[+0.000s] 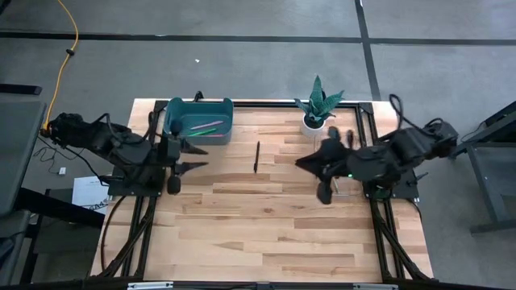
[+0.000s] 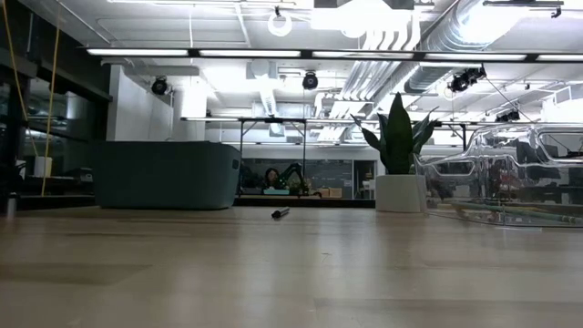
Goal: Sort pens & pencils
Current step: Put the black pen into the blue bin
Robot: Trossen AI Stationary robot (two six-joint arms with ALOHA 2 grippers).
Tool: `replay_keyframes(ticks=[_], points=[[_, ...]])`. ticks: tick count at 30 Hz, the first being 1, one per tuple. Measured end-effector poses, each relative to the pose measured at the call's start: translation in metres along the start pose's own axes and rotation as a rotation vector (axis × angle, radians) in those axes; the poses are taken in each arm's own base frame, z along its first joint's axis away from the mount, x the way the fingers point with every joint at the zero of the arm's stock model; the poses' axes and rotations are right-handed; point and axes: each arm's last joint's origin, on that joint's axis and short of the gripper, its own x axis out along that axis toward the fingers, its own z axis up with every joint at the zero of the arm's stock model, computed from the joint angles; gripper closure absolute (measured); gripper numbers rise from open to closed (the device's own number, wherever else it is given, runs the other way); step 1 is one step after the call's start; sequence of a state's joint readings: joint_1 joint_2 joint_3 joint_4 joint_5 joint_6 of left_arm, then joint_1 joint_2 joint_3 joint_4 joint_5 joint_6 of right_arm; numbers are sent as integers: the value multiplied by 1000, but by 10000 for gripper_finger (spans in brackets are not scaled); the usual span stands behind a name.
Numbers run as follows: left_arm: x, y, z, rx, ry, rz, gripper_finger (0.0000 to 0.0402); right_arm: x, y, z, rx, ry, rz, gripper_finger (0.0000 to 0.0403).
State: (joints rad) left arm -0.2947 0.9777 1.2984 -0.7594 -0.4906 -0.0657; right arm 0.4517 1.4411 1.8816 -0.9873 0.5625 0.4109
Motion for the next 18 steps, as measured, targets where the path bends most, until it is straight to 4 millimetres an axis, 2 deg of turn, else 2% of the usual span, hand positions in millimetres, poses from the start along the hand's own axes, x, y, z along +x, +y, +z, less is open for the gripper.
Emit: replay_keyframes(ticks=[7, 13, 18], points=[[20, -4, -6, -53, 70, 223, 291, -31, -19, -10, 42, 23, -129, 381], [48, -19, -11, -13, 147, 241, 291, -36, -30, -25, 53, 129, -239, 381], [64, -27, -15, -46, 183, 249, 291, -37, -34, -47, 66, 129, -211, 381]])
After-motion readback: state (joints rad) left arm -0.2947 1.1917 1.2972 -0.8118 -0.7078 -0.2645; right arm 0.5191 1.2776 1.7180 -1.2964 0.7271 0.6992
